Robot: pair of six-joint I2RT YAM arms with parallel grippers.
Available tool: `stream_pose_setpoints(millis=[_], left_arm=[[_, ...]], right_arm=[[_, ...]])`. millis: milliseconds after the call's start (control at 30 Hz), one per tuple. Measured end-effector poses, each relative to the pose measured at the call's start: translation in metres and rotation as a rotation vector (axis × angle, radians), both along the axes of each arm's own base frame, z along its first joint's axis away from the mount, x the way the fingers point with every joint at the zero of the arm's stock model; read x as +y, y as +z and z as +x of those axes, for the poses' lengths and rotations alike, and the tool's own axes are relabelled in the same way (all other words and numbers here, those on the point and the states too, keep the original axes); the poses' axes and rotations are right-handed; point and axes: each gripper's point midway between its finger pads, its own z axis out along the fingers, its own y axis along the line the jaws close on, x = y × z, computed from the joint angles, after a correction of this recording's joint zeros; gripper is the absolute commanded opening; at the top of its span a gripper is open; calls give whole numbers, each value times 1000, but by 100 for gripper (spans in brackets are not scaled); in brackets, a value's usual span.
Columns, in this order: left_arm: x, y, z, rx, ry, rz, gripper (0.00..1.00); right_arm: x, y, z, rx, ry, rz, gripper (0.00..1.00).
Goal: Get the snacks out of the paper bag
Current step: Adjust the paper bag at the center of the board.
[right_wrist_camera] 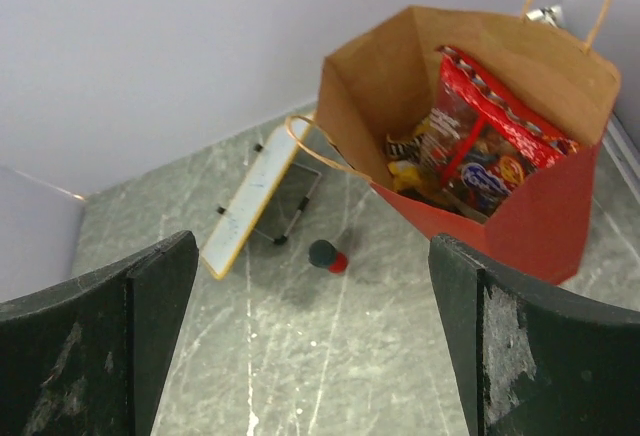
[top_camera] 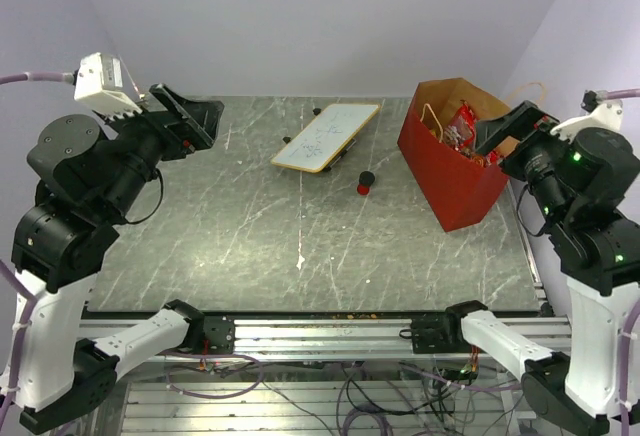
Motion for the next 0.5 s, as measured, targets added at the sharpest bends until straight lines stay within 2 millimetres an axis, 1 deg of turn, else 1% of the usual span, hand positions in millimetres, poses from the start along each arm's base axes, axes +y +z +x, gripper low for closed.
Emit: stream_pose_setpoints(millis=[133,267,500], left_arm=[[4,-15,8,34,33,30,99],[4,-35,18,81,55,64,99],[-2,-74,41,182,71,119,99]], right_arm=[[-5,-20,12,75,-43,-27,100],[-7,-38,25,143,-65,-70,100],[-2,-74,53,251,-36,-169,100]])
